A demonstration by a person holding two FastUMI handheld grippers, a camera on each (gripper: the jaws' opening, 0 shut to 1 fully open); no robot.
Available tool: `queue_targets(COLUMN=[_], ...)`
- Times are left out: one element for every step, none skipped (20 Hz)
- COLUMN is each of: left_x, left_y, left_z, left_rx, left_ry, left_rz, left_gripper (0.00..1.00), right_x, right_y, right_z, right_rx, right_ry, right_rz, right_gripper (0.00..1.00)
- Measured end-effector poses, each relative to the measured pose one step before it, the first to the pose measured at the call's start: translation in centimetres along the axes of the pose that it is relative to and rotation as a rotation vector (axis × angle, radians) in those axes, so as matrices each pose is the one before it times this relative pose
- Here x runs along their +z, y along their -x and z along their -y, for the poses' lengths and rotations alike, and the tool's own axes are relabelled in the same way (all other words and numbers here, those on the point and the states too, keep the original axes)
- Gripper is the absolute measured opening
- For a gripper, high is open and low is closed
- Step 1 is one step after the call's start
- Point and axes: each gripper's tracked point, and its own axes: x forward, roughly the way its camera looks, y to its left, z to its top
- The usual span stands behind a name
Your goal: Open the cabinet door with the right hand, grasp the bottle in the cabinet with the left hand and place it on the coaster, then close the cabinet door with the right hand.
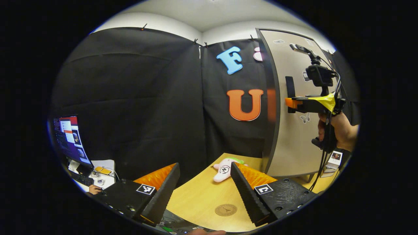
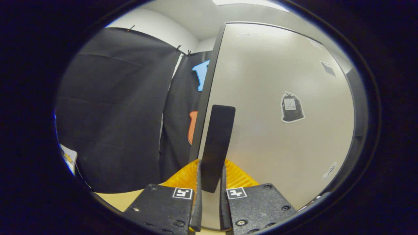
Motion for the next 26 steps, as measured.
queue_targets(left_x=[-0.14, -0.237, -0.295, -0.281, -0.501, -0.532, -0.29, -0.167, -0.324, -0.289, -0.218, -0.266, -0.007, 0.222, 0.252, 0.714, 0.789, 0.865, 0.962, 1.079, 1.294, 0.93, 0.988, 0.338, 0.221, 0.433], left_y=[-0.141, -0.036, 0.074, -0.057, -0.102, -0.267, -0.184, -0.41, -0.489, -0.537, -0.67, -0.646, -0.777, -0.716, -0.833, -0.96, -1.048, -1.115, -1.203, -1.455, -1.522, -1.399, -1.539, -1.444, -1.326, -1.419], left_z=[-0.22, 0.133, 0.303, 0.47, 0.864, 0.762, 0.599, 0.625, 0.831, 0.677, 0.712, 0.69, 0.538, 0.528, 0.738, 0.867, 0.962, 1.29, 1.279, 1.186, 1.441, 1.639, 1.823, 2.243, 1.916, 1.332], left_rx=[-0.00792, -0.01993, -0.02255, -0.02352, -0.03606, -0.03202, -0.02583, -0.02774, -0.03971, -0.02814, -0.02577, -0.02337, -0.02002, -0.01856, -0.01551, -0.01262, -0.01554, -0.02426, -0.0233, -0.01702, -0.02329, -0.02821, -0.03239, -0.04766, -0.03176, -0.02045], left_ry=[0.00704, 0.0091, 0.00908, 0.00842, 0.00661, -0.00506, -0.01087, -0.00844, -0.00913, -0.01169, -0.01038, -0.01007, -0.00925, -0.00972, -0.01342, -0.01468, -0.01106, -0.0046, -0.00472, -0.01011, -0.00964, -0.00346, 0.00414, 0.01694, 0.00673, -0.00176], left_rz=[0.00631, -0.00362, -0.00407, -0.00451, -0.00806, -0.00571, -0.00236, -0.00066, -0.00611, -0.00345, -0.00501, -0.00448, -0.00099, 0.00321, 0.00319, 0.00923, 0.01349, 0.01084, 0.01506, 0.01535, 0.01647, 0.01994, 0.01709, -0.00347, -0.00516, 0.0033], left_gripper=[0.95, 0.95, 0.95, 0.95, 0.95, 0.95, 0.95, 0.95, 0.95, 0.95, 0.95, 0.95, 0.95, 0.95, 0.95, 0.95, 0.95, 0.95, 0.95, 0.95, 0.95, 0.95, 0.95, 0.95, 0.95, 0.95], right_x=[0.135, 0.028, 0.016, -0.039, 0.073, 0.076, 0.21, 0.093, 0.029, 0.026, 0.015, -0.154, 0.011, -0.164, -0.091, -0.338, -0.114, 0.06, -0.09, -0.115, -0.386, -0.307, 0.081, -0.147, -0.176, -0.039], right_y=[0.662, 0.862, 0.653, 0.72, 1.009, 1.558, 1.258, 1.134, 1.272, 1.44, 1.411, 1.582, 0.935, 0.551, 0.62, 0.59, 0.703, 0.796, 0.75, 0.636, 1.223, 1.342, 1.634, 0.998, 0.901, 0.937], right_z=[-0.052, -0.322, -0.139, -0.238, -0.332, -0.668, -0.266, -0.121, -0.245, 0.048, 0.29, 0.282, 0.06, 0.045, 0.18, 0.25, 0.27, 0.279, 0.316, 0.33, 0.219, 0.186, 0.149, 0.014, 0.253, 0.369], right_rx=[0.00433, 0.0053, 0.00694, 0.00991, 0.01218, 0.01597, 0.01372, 0.00936, 0.0094, 0.01137, 0.01053, 0.01326, 0.01919, 0.01708, 0.01573, 0.01631, 0.01807, 0.02283, 0.02584, 0.01668, 0.00638, -0.00429, -0.01078, -0.01179, -0.01442, -0.01543], right_ry=[-0.00242, -0.00854, -0.00172, -0.00305, -0.00749, -0.0036, 0.00754, 0.00092, -0.00918, -0.01616, -0.0139, -0.0022, 0.00485, -0.0044, -0.01028, -0.01146, -0.00618, -0.01428, -0.02975, -0.02912, -0.01658, -0.00003, 0.00272, -0.00394, -0.00389, -0.00263], right_rz=[-0.01222, -0.01631, -0.00857, -0.0066, -0.00525, -0.00936, -0.01078, -0.01441, -0.01533, -0.01347, -0.0131, -0.01324, -0.01552, -0.01509, -0.013, -0.01303, -0.01257, -0.00998, -0.00705, -0.00381, -0.00117, 0.00334, -0.00236, -0.00887, -0.00872, -0.00397], right_gripper=[0.23, 0.23, 0.23, 0.23, 0.23, 0.23, 0.23, 0.23, 0.23, 0.22, 0.23, 0.23, 0.23, 0.22, 0.23, 0.23, 0.23, 0.22, 0.23, 0.22, 0.23, 0.22, 0.22, 0.22, 0.22, 0.22])
